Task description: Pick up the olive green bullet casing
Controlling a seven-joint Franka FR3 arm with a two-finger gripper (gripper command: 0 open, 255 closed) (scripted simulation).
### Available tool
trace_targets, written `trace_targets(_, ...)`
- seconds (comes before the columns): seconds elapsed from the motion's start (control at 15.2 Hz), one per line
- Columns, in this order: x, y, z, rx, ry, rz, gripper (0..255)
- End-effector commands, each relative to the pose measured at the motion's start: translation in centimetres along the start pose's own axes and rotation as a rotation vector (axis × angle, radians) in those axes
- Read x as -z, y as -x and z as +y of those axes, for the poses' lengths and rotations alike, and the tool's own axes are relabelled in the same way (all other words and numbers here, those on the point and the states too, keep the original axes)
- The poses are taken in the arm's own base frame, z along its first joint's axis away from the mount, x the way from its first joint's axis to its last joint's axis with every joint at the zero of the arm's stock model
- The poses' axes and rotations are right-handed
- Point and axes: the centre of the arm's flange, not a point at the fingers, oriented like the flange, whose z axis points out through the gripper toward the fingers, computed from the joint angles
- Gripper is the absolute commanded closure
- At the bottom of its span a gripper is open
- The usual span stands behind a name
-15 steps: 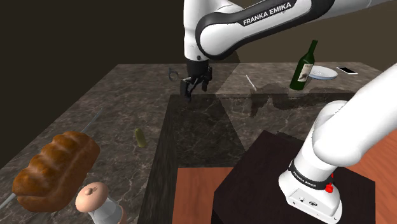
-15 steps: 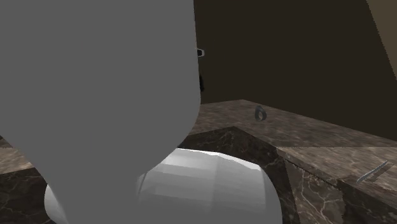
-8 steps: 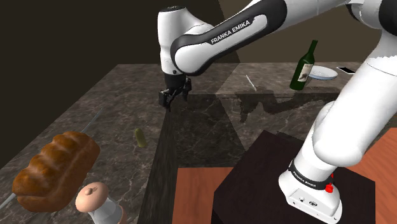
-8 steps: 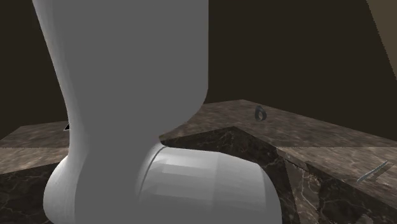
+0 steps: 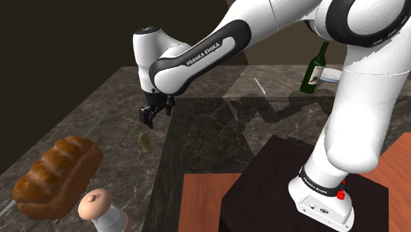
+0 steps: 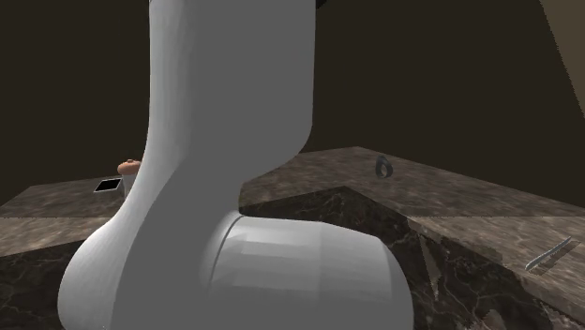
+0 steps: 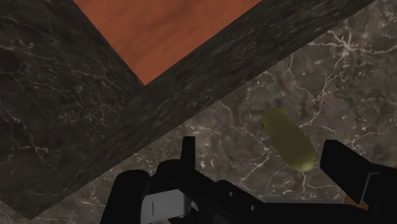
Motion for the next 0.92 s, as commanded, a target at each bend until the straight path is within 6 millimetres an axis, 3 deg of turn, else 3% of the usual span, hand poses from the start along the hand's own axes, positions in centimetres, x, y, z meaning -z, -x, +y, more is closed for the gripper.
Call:
trace_targets(0.0,-1.5,-1.1,-1.7,0.01,-0.007,0.004,0)
trace_targets(0.33,-4.7,-4.3,-6.2,0.037,-0.023,0.012,0)
trace_targets(0.86,-8.6,-3.8,-6.3,0.037,-0.023,0.012,0)
